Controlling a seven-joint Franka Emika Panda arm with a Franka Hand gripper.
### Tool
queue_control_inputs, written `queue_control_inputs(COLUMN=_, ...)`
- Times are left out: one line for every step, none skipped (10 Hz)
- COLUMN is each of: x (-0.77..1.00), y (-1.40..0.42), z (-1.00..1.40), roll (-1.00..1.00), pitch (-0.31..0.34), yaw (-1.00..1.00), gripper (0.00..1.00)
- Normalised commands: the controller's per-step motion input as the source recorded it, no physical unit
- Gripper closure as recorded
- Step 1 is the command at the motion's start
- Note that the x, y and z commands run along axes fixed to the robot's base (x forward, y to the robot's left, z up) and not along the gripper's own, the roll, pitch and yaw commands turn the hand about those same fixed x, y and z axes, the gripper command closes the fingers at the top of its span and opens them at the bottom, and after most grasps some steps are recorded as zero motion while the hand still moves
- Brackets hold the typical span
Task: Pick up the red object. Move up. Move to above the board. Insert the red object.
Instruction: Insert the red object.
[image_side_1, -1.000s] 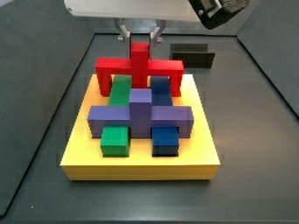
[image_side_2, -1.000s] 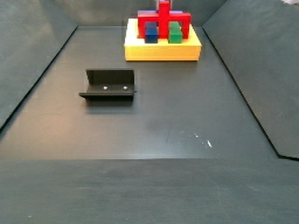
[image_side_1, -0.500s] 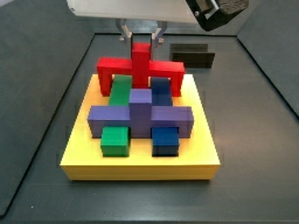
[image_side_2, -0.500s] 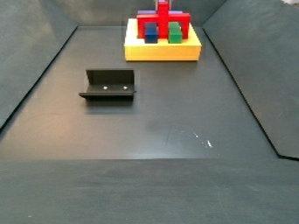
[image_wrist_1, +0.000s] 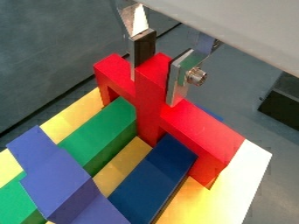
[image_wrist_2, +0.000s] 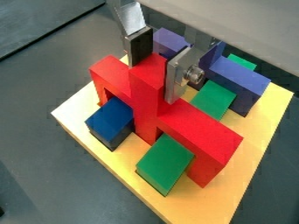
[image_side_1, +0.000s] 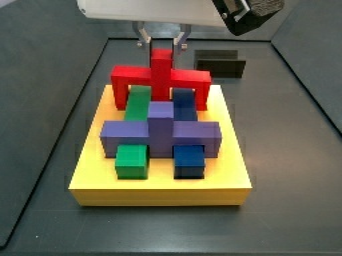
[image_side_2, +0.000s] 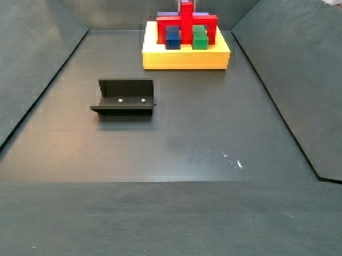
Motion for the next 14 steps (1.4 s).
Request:
queue_control_inputs(x=0.20, y=0.00, z=0.07, roll=0.12, pitch=0.134, yaw=-0.03, gripper=1.00)
queue_control_inputs(x=0.21, y=0.00, z=0.06, roll=0.12, pitch=0.146, yaw=-0.09, gripper=1.00)
queue_control_inputs(x=0.21, y=0.00, z=0.13, roll=0.13, pitch=0.160, yaw=-0.09, gripper=1.00)
queue_control_inputs(x=0.14, y=-0.03, z=0.27, roll=0.08, pitch=0.167, yaw=-0.01, gripper=1.00)
queue_control_inputs(x=0.00, y=0.00, z=0.15, roll=0.10, pitch=0.134, yaw=-0.01, gripper=1.00)
queue_control_inputs(x=0.00, y=0.00, z=-0.03, roll=0.11, pitch=0.047, yaw=-0.03, gripper=1.00)
queue_control_inputs(x=-0.03, y=0.00, z=-0.20, roll=0.06, pitch=0.000, yaw=-0.02, gripper=1.00)
queue_control_inputs(x=-0.15, y=0.00, z=-0.31, roll=0.04, pitch=-0.040, yaw=0.00, gripper=1.00)
queue_control_inputs(x=-0.21, y=0.00, z=-0.44, roll=0.04, pitch=-0.073, yaw=0.00, gripper=1.00)
queue_control_inputs(x=-0.26, y=0.00, z=-0.44, roll=0.00, pitch=-0.131, yaw=0.00, gripper=1.00)
queue_control_inputs(x=0.00, y=-0.03, z=-0.31, roll=-0.10, pitch=-0.194, yaw=0.00, gripper=1.00)
queue_control_inputs(x=0.30, y=-0.12, z=-0.25, roll=-0.15, pitch=-0.124, yaw=0.06, gripper=1.00)
queue_control_inputs(x=0.28, y=0.00, z=-0.25, roll=-0.20, pitch=-0.111, yaw=0.07, gripper=1.00)
queue_control_inputs(x=0.05, y=0.08, z=-0.27, roll=-0.22, pitch=-0.137, yaw=0.03, gripper=1.00)
